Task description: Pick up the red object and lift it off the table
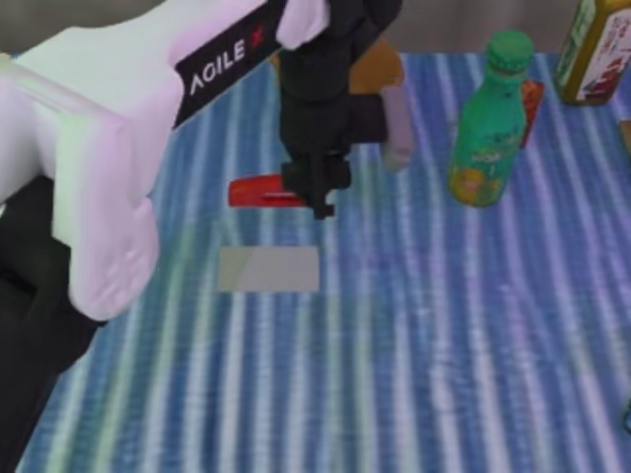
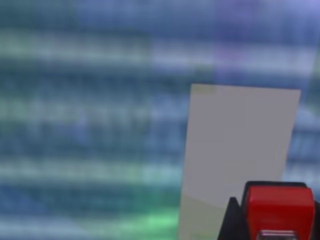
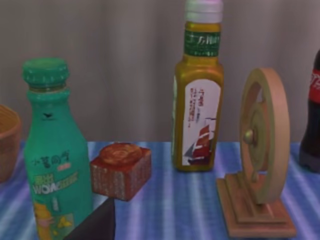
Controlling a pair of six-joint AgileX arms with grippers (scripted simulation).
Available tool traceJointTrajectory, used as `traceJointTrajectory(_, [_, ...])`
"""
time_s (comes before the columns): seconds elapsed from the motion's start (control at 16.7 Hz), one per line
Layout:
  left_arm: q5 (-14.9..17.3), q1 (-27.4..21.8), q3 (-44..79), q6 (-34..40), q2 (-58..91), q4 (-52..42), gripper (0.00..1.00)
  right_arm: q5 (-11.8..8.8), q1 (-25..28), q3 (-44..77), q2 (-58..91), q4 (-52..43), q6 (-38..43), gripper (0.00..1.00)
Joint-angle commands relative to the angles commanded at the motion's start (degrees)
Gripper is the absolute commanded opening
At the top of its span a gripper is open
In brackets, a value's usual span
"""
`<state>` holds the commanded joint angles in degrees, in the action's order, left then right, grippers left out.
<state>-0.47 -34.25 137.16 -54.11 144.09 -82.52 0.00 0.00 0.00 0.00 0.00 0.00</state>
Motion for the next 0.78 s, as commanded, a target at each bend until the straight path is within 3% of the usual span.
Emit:
traceJointTrajectory(0.42, [0.00, 1.35, -21.18, -1.72, -3.08, 16.89, 0.00, 0.00, 0.00, 0.00, 0.00, 0.00, 0.00, 1.00])
traceJointTrajectory(0.72, [-0.02, 1.44, -22.49, -1.93, -3.32, 18.19, 0.00, 0.00, 0.00, 0.00, 0.00, 0.00, 0.00, 1.00])
traceJointTrajectory(0.78, [-0.02, 1.44, -22.49, -1.93, -3.32, 18.19, 0.08, 0.00, 0.00, 0.00, 0.00, 0.00, 0.00, 1.00])
